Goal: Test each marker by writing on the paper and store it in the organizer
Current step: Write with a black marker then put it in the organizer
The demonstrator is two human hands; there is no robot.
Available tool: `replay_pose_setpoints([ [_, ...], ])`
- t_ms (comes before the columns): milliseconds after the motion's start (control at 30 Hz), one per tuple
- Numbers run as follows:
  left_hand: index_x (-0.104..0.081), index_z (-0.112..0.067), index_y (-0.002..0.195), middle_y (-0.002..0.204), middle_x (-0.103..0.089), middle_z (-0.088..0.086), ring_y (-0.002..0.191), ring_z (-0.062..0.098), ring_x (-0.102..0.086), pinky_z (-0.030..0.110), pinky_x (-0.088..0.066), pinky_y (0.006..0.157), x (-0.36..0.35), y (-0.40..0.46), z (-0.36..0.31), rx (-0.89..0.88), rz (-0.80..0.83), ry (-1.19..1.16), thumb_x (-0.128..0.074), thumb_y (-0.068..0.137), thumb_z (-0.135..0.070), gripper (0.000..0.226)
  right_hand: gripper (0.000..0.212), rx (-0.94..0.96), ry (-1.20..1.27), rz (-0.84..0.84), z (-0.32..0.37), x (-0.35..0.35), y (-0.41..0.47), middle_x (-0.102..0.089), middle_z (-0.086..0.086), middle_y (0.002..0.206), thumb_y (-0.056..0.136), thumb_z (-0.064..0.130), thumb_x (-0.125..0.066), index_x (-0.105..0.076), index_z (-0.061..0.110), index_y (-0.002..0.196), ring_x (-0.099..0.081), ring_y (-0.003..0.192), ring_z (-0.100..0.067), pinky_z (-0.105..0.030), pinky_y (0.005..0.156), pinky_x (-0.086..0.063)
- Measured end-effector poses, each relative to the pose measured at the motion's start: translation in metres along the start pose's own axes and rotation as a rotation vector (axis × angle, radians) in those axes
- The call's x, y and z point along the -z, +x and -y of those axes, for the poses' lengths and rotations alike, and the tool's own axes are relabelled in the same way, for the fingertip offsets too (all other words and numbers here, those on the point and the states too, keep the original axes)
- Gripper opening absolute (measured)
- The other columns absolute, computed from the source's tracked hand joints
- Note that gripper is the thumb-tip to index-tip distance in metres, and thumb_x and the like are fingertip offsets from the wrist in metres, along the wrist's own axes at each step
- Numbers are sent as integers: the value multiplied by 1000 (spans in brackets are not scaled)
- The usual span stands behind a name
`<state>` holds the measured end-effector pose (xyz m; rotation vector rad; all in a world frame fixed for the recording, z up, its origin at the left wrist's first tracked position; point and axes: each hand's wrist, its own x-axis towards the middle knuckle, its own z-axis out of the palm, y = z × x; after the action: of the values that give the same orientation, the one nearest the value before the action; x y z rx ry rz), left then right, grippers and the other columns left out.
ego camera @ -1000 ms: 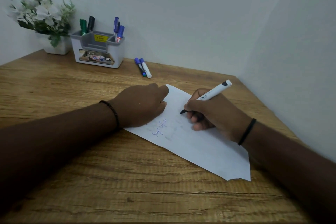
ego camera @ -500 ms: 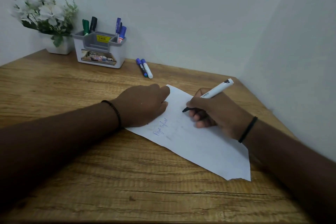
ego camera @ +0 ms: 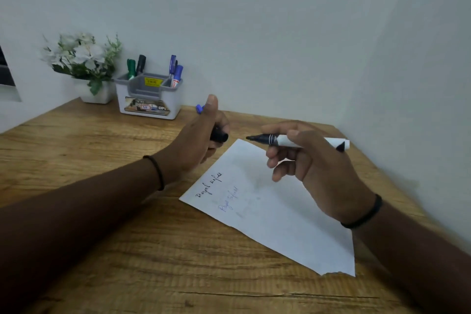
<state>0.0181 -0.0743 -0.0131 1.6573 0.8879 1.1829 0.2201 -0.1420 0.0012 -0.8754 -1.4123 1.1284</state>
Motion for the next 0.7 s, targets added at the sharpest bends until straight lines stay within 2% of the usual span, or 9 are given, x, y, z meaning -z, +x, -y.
replay_pose_setpoints([
  [133, -49, -9, 81, 57, -33, 2, 44, 11, -23, 19, -18, 44, -2, -1, -3, 107, 51, -105, -10, 87, -71, 73, 11, 129, -95, 19, 2, -8, -5, -72, -21, 83, 85, 13, -58, -60, 5, 92, -66, 71, -29, -37, 59, -53],
  [267, -48, -12, 77, 56, -33, 0, 44, 10, -23, 20, -18, 44, -8, -3, -8, 116, 109, -134, -13, 80, -74, 71, 14, 185, -141, 38, -3, -10, -7, -75, -19, 87, 87, 9, -61, -60, -4, 93, -70, 74, -27, -34, 61, -55],
  [400, -48, -12, 78, 57, -33, 1, 44, 10, -24, 19, -20, 43, -13, -4, -9, 108, 116, -122, -12, 85, -70, 69, 8, 226, -188, 28, -6, -10, -7, -76, -17, 87, 88, 8, -62, -62, 0, 90, -71, 76, -32, -40, 63, -58],
  [567, -48, -12, 79, 58, -33, 0, 45, 10, -24, 20, -20, 44, -12, -5, -10, 88, 87, -114, -12, 90, -67, 67, 10, 270, -151, -21, -2, -8, -7, -75, -18, 81, 87, 5, -60, -59, -5, 87, -70, 68, -29, -36, 60, -56],
  [700, -48, -9, 83, 58, -33, 1, 45, 9, -25, 20, -20, 45, -14, -7, -11, 74, 98, -68, -13, 90, -66, 66, 10, 245, -203, -12, -7, -9, -4, -76, -15, 82, 87, 7, -62, -61, -2, 87, -70, 70, -29, -41, 61, -59],
])
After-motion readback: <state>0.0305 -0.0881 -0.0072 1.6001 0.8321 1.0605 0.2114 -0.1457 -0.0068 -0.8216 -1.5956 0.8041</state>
